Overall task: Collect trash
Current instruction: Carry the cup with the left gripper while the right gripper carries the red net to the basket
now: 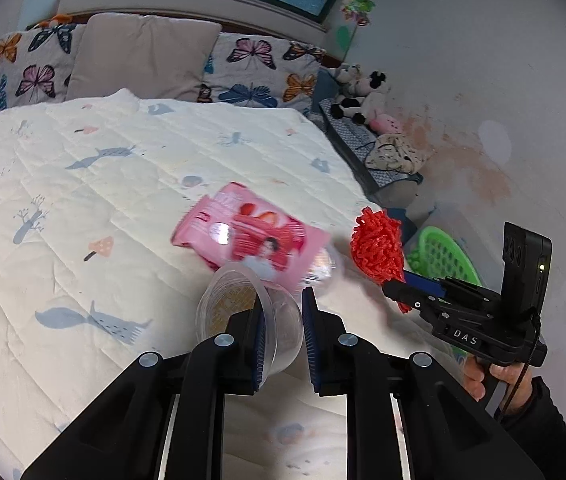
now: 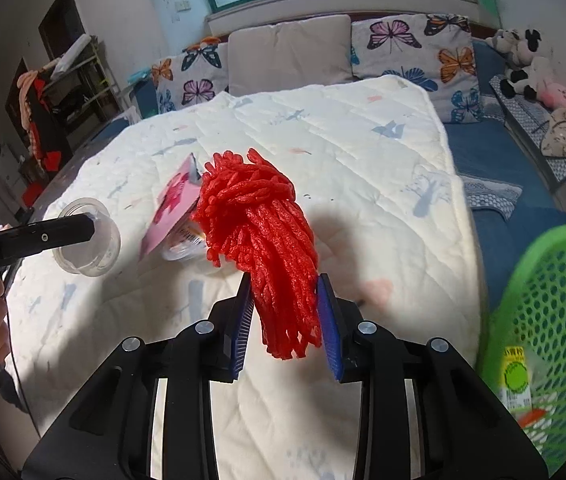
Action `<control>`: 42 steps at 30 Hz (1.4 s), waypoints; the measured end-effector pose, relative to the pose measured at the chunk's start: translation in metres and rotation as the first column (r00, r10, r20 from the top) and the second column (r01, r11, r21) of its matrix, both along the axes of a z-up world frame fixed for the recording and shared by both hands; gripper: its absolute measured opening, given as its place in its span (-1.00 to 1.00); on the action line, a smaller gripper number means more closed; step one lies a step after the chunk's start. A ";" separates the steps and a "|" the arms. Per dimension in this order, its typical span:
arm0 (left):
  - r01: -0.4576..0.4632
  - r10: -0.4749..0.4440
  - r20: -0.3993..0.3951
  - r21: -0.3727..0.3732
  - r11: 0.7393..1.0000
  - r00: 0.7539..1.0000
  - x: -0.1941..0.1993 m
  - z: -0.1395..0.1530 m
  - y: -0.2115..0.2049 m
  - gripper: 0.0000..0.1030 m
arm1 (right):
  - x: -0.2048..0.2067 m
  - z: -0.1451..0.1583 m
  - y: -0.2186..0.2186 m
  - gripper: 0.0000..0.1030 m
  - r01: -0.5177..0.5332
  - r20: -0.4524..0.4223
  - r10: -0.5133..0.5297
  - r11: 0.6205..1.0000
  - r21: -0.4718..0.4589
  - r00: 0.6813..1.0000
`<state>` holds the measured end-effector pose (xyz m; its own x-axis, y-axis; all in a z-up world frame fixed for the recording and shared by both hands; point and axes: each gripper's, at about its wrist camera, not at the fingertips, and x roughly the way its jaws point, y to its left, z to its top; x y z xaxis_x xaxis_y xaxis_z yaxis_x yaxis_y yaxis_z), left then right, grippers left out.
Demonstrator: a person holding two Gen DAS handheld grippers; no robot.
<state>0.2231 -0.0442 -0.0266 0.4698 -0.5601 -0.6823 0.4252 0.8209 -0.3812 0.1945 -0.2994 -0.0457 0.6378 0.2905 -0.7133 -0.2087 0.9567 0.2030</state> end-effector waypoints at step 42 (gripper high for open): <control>0.365 -0.365 0.004 0.046 0.930 0.931 -0.051 0.019 -0.238 -0.67 | -0.140 0.012 -0.172 -0.33 0.371 0.004 -0.371 0.928 0.026 0.929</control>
<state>0.1725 -0.2823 -0.0074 0.2471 -0.6642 -0.7056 0.7031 0.6239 -0.3411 0.0547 -0.4711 -0.0334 0.7092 0.0488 -0.7033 0.1586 0.9610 0.2266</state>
